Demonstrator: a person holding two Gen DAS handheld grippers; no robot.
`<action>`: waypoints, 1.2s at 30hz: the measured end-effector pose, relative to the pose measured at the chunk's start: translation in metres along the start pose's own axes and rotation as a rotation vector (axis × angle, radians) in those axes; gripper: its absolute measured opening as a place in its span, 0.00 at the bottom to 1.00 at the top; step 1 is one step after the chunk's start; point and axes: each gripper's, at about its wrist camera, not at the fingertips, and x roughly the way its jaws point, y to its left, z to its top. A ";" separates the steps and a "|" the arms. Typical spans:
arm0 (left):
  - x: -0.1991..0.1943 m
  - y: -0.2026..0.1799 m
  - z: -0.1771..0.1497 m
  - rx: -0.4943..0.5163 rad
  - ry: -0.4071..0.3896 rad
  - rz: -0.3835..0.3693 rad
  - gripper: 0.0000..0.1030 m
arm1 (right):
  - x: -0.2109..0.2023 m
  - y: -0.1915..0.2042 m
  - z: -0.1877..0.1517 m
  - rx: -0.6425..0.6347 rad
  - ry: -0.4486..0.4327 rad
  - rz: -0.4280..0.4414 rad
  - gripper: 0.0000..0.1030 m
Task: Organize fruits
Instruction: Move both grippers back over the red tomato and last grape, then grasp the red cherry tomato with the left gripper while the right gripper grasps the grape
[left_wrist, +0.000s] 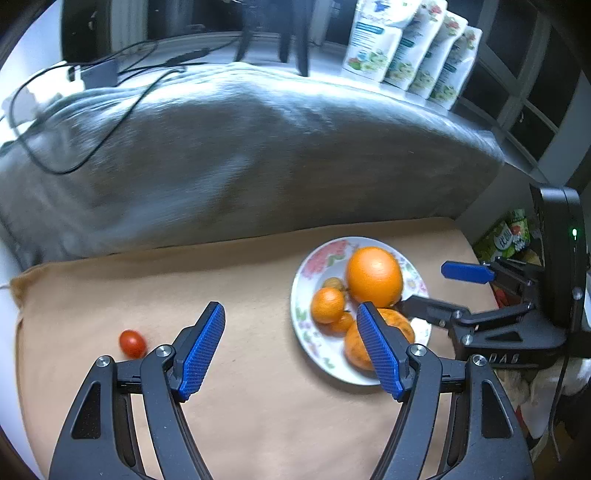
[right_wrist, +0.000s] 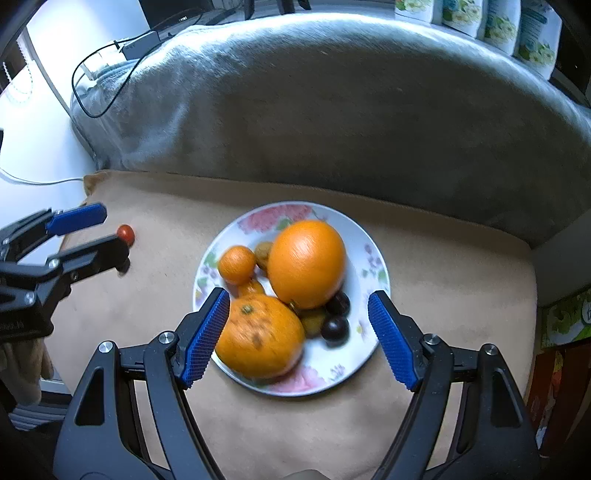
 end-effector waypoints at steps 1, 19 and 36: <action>-0.001 0.003 -0.002 -0.007 -0.002 0.004 0.72 | 0.001 0.004 0.003 -0.005 -0.002 0.005 0.78; -0.017 0.111 -0.041 -0.225 0.016 0.098 0.72 | 0.019 0.092 0.022 -0.155 -0.035 0.129 0.78; 0.020 0.185 -0.054 -0.431 0.126 -0.016 0.56 | 0.061 0.183 0.010 -0.363 0.031 0.228 0.58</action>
